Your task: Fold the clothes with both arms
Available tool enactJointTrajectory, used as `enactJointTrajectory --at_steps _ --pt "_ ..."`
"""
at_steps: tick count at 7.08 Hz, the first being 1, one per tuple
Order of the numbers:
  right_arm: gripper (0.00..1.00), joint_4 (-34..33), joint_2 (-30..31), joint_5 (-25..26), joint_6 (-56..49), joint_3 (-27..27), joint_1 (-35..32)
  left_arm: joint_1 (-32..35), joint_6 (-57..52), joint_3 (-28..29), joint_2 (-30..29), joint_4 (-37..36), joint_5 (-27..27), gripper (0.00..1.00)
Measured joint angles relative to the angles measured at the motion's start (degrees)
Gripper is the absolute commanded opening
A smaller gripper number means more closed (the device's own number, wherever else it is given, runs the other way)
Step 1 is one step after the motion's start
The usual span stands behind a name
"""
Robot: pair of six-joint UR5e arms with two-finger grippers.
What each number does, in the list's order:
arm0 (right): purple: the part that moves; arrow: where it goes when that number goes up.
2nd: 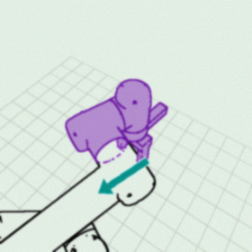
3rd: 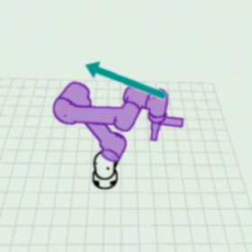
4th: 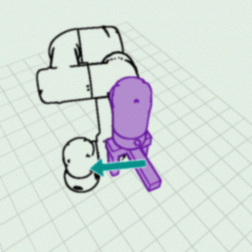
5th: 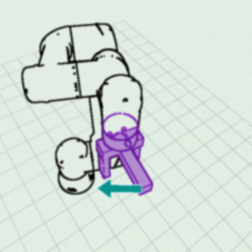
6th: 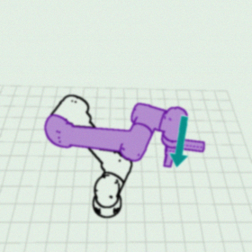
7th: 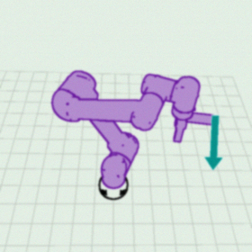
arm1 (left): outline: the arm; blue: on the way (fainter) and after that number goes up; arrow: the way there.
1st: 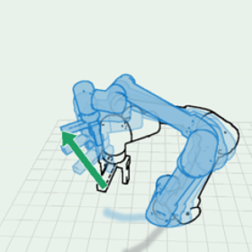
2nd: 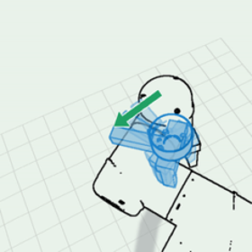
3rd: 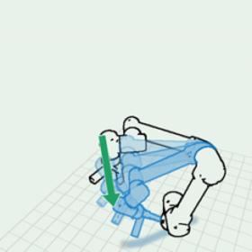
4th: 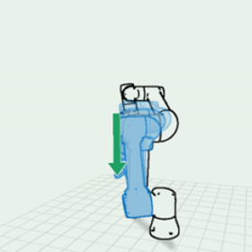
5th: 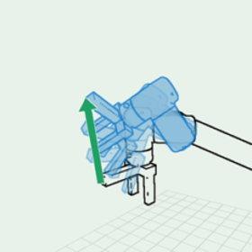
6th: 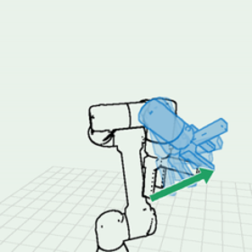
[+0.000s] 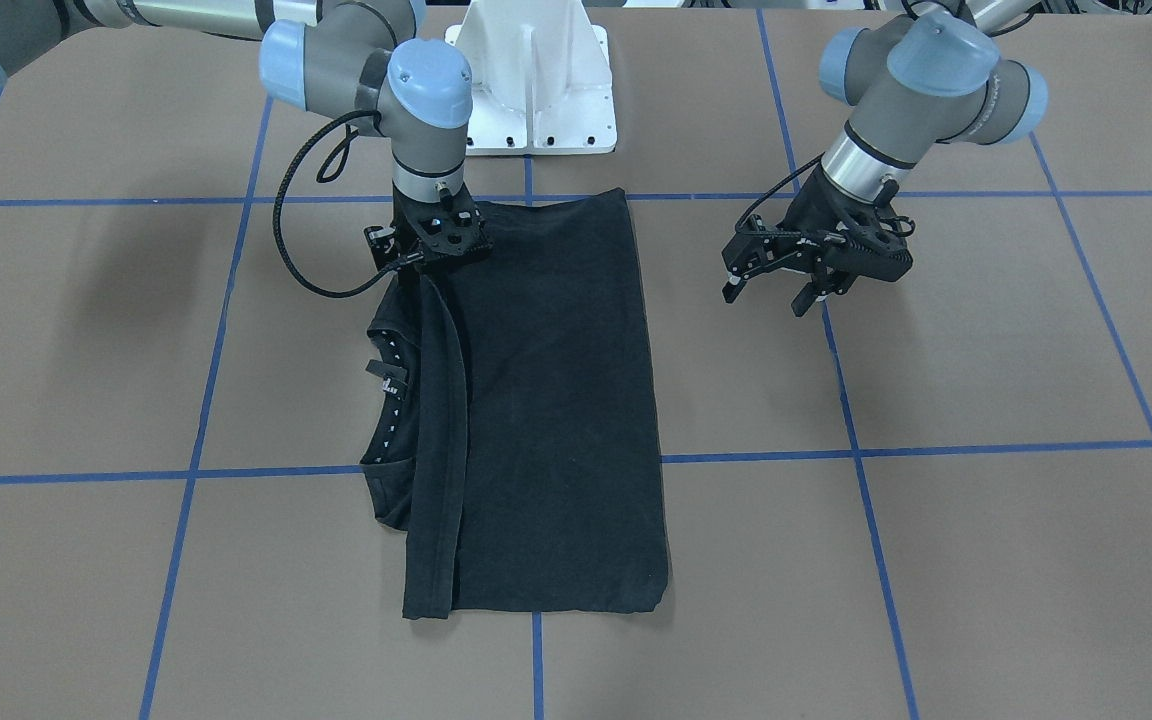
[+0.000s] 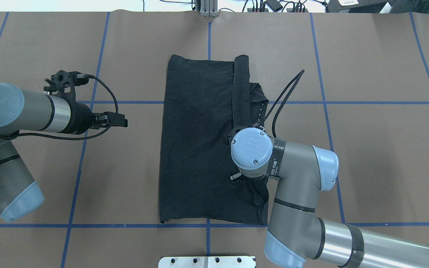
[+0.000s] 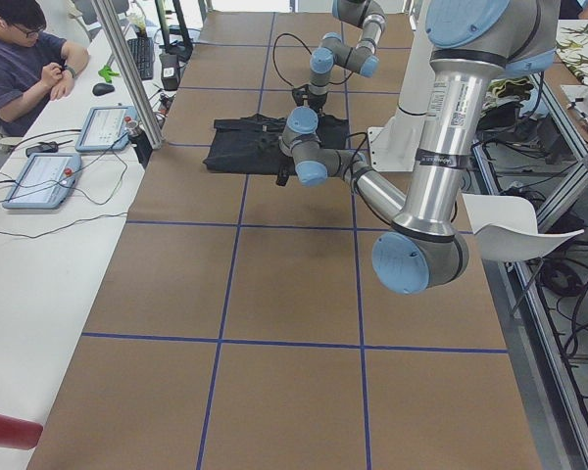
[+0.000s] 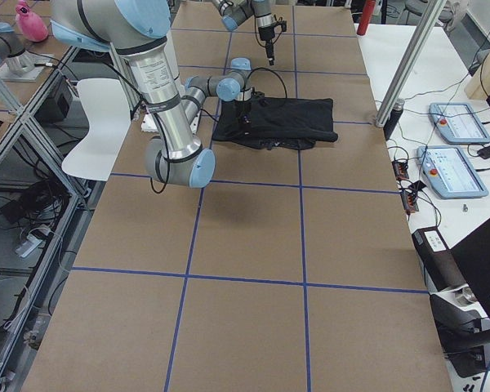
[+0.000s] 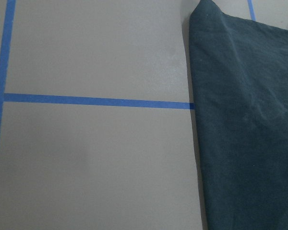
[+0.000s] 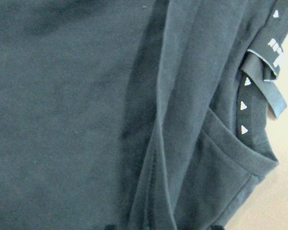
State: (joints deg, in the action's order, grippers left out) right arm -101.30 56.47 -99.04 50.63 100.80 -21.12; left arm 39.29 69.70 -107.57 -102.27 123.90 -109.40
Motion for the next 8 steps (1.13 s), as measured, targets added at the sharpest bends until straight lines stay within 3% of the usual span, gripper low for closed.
enactJointTrajectory --at_steps 4,8 --pt "0.72 -0.11 0.77 -0.06 -0.16 -0.2 -0.43 0.0 0.0 0.06 -0.42 0.03 -0.08 1.0" --pt "0.72 -0.13 5.36 -2.82 -2.74 1.23 -5.23 0.0 0.02 0.87 -1.18 -0.06 -0.03 1.0"
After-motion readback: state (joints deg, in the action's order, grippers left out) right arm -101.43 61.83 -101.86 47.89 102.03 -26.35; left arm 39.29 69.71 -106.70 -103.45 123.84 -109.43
